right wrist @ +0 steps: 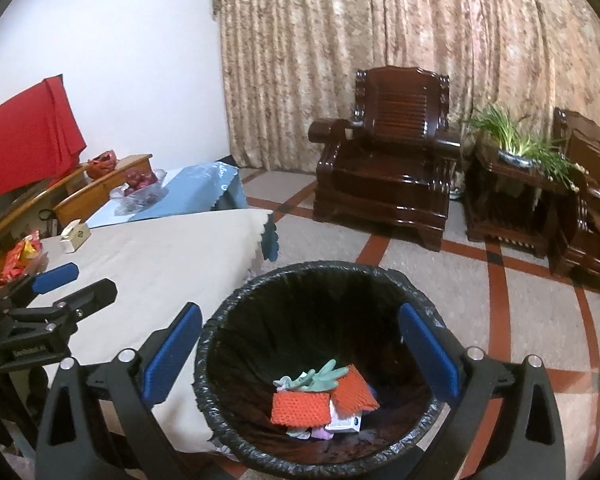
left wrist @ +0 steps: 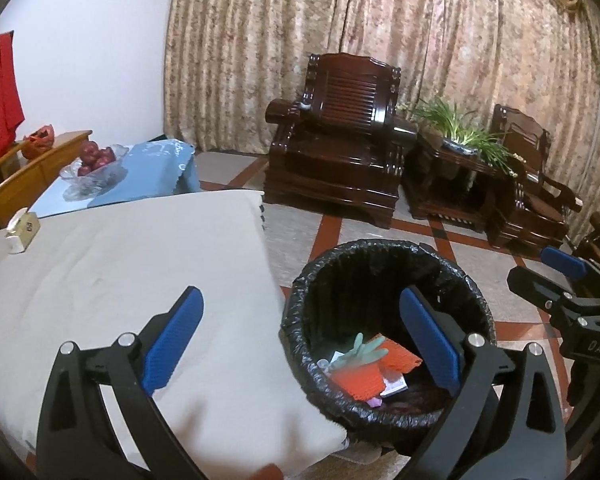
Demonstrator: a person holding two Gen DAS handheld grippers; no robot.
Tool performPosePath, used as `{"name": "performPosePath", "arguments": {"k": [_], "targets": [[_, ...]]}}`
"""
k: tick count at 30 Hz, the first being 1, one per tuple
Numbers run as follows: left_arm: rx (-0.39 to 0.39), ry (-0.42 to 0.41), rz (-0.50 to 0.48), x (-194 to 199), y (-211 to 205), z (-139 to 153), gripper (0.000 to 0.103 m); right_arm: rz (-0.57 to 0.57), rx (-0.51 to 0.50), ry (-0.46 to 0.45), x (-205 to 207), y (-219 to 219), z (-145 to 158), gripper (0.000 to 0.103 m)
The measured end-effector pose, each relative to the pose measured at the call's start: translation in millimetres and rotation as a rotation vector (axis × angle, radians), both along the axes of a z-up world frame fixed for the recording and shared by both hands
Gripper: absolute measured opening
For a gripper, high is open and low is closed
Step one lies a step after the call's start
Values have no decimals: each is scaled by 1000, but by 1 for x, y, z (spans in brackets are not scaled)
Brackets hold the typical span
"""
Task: Collect trash
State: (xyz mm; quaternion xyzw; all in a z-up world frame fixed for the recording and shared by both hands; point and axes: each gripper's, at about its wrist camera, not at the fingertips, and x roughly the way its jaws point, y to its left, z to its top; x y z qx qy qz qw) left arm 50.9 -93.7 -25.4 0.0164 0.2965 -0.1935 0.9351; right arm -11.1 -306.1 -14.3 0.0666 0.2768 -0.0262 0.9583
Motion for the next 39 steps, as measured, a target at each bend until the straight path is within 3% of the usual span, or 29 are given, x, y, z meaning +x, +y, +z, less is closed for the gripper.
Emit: {"name": "performPosePath", "arguments": {"k": [16, 39], "targets": [[8, -55, 46, -31, 19, 22, 96, 17, -7, -16, -11, 18, 11, 97], [7, -78, 67, -43, 29, 28, 96, 35, -24, -27, -13, 31, 20, 97]]}}
